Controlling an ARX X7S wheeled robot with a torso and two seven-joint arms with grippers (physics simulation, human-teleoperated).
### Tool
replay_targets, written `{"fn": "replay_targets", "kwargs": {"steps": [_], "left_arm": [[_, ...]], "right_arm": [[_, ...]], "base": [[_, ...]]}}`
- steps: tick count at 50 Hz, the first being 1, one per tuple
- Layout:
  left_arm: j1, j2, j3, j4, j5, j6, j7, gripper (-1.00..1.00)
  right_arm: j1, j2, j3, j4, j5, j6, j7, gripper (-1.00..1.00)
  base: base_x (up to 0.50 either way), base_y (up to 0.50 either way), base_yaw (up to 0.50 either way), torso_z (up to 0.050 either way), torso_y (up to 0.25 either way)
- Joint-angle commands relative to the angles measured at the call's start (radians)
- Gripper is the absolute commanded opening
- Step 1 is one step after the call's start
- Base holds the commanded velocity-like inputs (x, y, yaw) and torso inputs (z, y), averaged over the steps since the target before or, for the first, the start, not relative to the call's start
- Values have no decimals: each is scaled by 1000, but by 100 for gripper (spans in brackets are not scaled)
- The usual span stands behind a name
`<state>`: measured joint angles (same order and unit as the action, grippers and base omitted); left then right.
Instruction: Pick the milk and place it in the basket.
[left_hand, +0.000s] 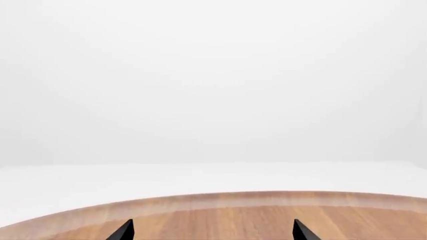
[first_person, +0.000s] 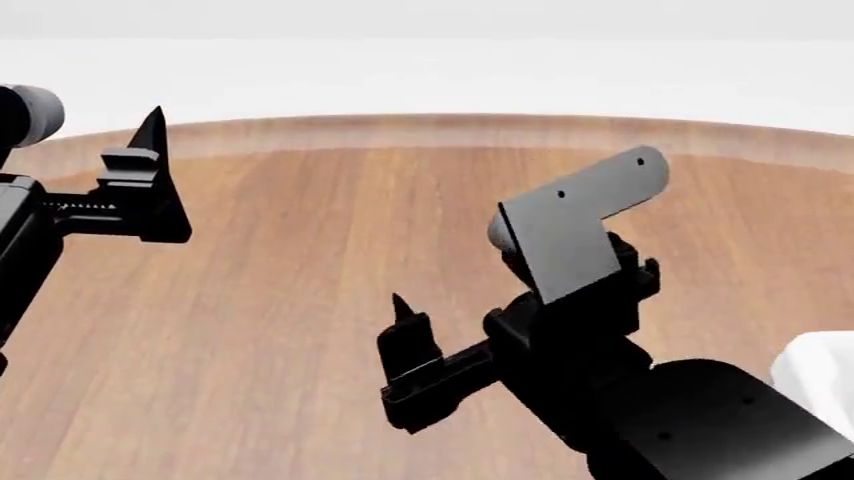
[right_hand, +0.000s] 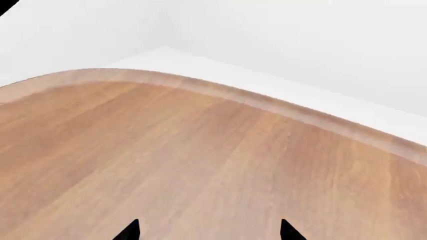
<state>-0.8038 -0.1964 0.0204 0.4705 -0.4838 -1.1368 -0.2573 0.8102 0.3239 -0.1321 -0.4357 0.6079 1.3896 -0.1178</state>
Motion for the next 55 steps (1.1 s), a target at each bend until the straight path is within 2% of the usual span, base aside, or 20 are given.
{"fn": "replay_targets", "kwargs": {"steps": [1, 5, 8, 14, 35, 55], "left_arm": [[-1, -3, 7, -8, -3, 6, -5, 100], [-4, -4, 7, -7, -6, 4, -7, 100], [-6, -5, 10, -9, -6, 5, -8, 100], [-9, -7, 15, -13, -8, 6, -11, 100], [-8, -11, 27, -27, -13, 20, -18, 100], [-1, -17, 46, -45, -11, 39, -24, 100]], "right_arm": [[-1, 73, -81, 6, 118, -32, -212, 100], [17, 95, -136, 20, 145, 13, -256, 100], [24, 141, -223, -3, 142, -21, -321, 100], [38, 168, -304, -3, 154, -19, -384, 100], [25, 158, -376, 20, 194, 22, -406, 100], [76, 138, -505, 103, 125, -98, -467, 100]], "base": [[0, 0, 0, 0, 0], [0, 0, 0, 0, 0], [0, 0, 0, 0, 0], [0, 0, 0, 0, 0], [0, 0, 0, 0, 0], [0, 0, 0, 0, 0]]}}
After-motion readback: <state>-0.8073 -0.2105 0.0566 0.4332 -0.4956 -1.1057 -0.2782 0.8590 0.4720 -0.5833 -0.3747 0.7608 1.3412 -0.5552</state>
